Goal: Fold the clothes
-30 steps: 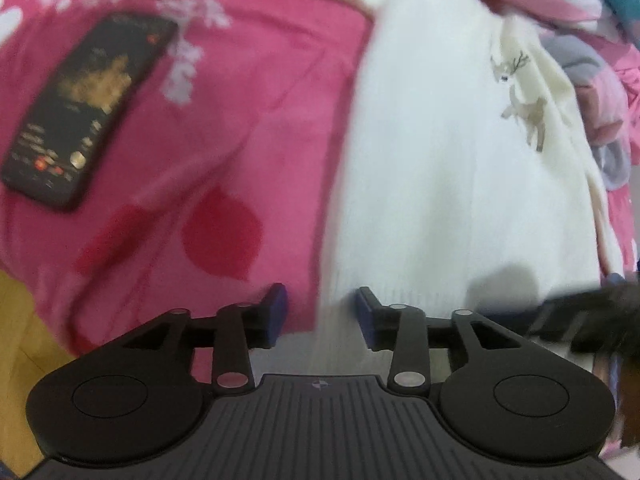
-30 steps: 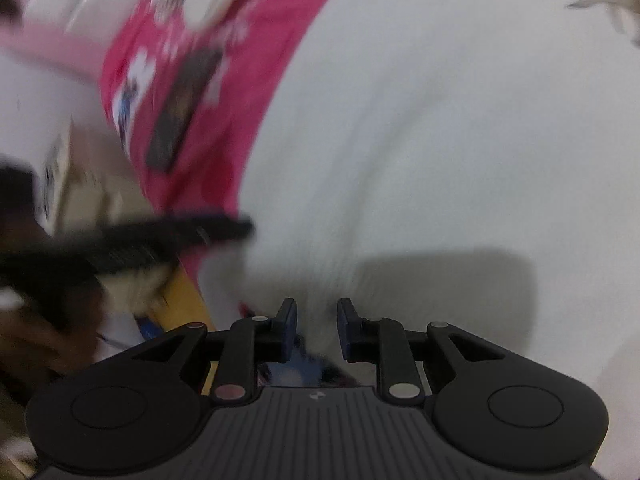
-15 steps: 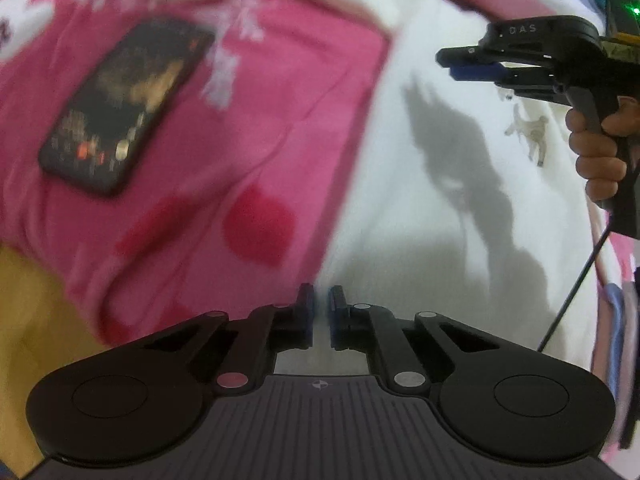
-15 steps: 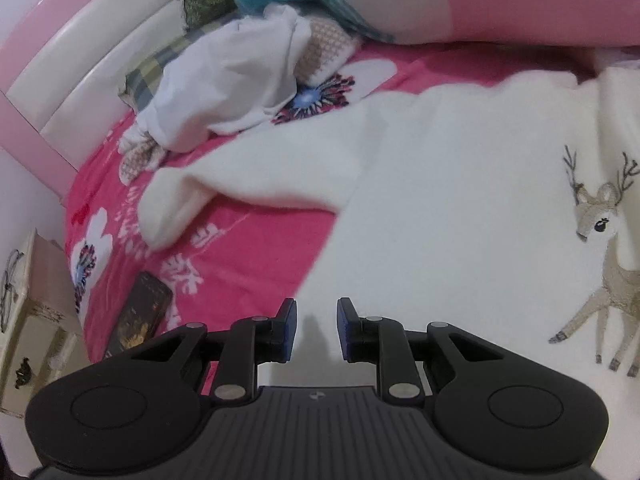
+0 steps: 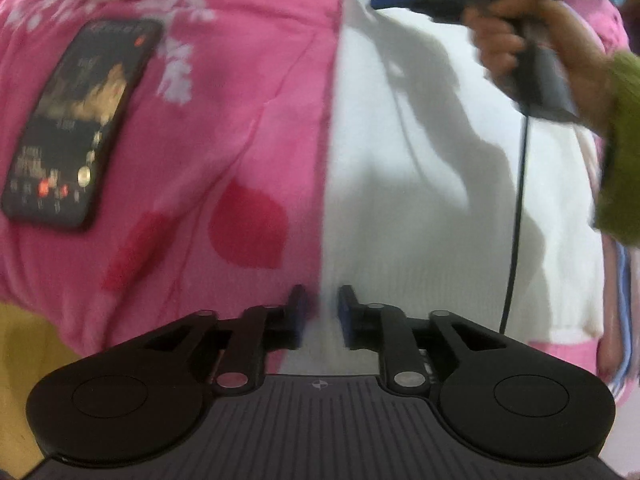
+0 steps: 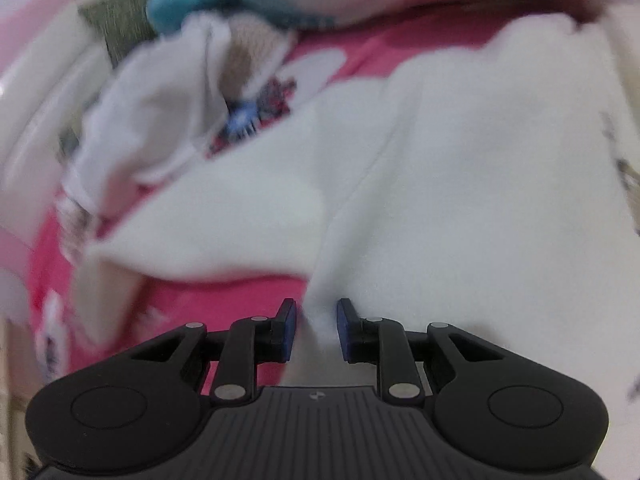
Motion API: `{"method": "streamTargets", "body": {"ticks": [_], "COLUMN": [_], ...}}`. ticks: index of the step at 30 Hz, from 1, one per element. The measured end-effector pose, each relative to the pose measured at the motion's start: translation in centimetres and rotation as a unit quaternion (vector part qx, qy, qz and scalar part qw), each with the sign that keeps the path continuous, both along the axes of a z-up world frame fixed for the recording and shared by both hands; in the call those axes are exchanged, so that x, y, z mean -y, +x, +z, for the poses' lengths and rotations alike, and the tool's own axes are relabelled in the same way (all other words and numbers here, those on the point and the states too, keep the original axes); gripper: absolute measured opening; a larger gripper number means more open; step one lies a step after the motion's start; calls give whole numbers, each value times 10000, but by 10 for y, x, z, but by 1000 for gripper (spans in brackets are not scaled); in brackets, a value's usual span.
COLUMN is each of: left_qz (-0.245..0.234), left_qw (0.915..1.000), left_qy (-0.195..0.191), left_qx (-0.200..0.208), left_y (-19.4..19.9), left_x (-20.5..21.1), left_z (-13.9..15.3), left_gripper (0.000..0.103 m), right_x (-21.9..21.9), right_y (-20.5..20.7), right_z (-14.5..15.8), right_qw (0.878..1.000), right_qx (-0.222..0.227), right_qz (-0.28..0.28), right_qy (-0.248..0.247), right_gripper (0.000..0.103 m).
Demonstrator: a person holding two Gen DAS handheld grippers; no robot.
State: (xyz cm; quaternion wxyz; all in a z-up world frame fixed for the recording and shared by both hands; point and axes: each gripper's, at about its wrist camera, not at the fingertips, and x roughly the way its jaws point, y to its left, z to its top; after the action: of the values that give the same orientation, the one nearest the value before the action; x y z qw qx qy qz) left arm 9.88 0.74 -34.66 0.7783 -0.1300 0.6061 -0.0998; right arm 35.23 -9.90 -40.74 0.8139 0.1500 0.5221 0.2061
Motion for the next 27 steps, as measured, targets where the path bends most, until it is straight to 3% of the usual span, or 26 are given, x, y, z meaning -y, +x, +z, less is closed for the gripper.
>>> {"method": "streamTargets", "body": {"ticks": [2, 5, 9, 12, 16, 18, 20, 24, 26, 27], "left_qz": [-292, -735, -1209, -1527, -2099, -2386, -2556, -3006, -3290, -3507], "left_qw": [9994, 9964, 9897, 9838, 9742, 9681, 9640, 9523, 9425, 9342], "left_qy": [150, 418, 750, 838, 726, 678, 629, 487, 570, 585], "left_qx": [54, 74, 187, 426, 402, 359, 390, 200, 145, 279], "left_y": [4, 11, 18, 25, 33, 30, 25, 27, 17, 10], "left_x": [1, 3, 7, 16, 53, 72, 90, 131, 148, 157], "left_z": [8, 20, 38, 52, 50, 47, 45, 33, 28, 29], "left_gripper": [29, 29, 29, 29, 29, 29, 29, 30, 30, 30], "right_x": [24, 72, 137, 186, 251, 283, 297, 313, 313, 312], "right_y": [-21, -74, -141, -191, -258, -289, -294, -296, -293, -291], "right_z": [15, 38, 46, 53, 61, 64, 55, 26, 14, 13], "right_qw": [9996, 9983, 9851, 9665, 9302, 9086, 8994, 9052, 9116, 9132], "right_qx": [29, -158, -575, -882, -1282, -1459, -1462, -1446, -1514, -1514], "right_qz": [-222, -558, -1588, -2346, -3329, -3790, -4046, -3996, -3814, -3774], "right_qy": [187, 2, -316, -553, -861, -979, -772, -95, 235, 257], "right_gripper": [23, 23, 23, 23, 24, 33, 49, 49, 32, 28]}}
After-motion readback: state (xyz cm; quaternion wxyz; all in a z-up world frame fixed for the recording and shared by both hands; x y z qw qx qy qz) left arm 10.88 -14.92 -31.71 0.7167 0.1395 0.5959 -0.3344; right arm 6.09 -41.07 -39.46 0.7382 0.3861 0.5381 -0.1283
